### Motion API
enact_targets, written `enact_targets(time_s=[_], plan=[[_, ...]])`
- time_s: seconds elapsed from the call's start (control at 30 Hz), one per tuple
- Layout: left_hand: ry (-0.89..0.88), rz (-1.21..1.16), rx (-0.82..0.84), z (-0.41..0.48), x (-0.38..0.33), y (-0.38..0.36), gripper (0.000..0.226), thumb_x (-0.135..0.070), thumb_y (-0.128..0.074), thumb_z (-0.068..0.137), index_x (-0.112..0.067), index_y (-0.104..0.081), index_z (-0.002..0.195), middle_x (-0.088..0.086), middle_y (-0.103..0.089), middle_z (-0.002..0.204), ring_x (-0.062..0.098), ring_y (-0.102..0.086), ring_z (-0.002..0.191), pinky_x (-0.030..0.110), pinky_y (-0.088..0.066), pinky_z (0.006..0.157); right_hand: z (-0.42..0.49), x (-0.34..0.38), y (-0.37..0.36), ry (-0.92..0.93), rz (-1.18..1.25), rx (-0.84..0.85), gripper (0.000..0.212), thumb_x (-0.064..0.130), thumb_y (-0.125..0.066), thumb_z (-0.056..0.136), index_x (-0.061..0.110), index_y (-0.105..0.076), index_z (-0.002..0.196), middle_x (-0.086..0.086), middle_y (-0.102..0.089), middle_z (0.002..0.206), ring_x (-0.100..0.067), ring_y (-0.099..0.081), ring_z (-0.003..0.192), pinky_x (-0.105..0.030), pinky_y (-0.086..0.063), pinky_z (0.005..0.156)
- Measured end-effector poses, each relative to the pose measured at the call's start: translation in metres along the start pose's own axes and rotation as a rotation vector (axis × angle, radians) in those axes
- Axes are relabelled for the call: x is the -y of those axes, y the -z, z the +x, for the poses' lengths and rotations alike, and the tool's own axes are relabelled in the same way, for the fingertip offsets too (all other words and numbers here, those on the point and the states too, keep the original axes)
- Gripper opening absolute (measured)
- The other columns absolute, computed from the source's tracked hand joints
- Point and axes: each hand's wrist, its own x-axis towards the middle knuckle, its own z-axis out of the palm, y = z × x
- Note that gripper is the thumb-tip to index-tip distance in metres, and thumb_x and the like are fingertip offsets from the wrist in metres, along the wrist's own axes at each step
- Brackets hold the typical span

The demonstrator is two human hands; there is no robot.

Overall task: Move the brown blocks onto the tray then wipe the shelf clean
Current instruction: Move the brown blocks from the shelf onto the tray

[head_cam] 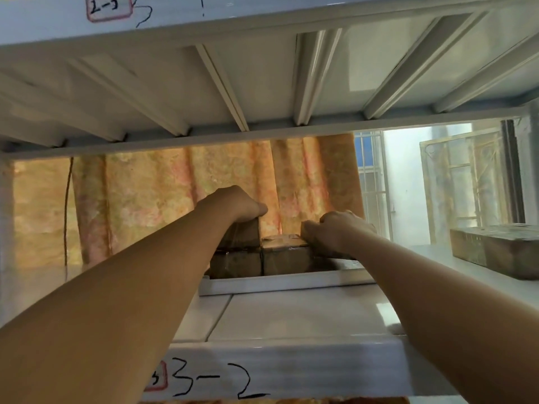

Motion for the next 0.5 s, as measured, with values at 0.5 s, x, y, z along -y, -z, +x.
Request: enact_targets(time_s=[0.5], plan=[[-0.001,0.107,0.072,-0.001,-0.008,-0.004,0.07,-0.055,-0.047,0.087,-0.005,-0.041,0.136,0.015,-0.045,0.142,0.031,-0.047,0.124,0.034,-0.041,0.094,0.008,-0.016,-0.018,0.04,0.028,0.06,0.087,0.083,-0.021,0.074,0.02,-0.062,0.118,-0.013,-0.051,0.134,-0.031,-0.054,0.111,-0.047,-0.048,0.091]])
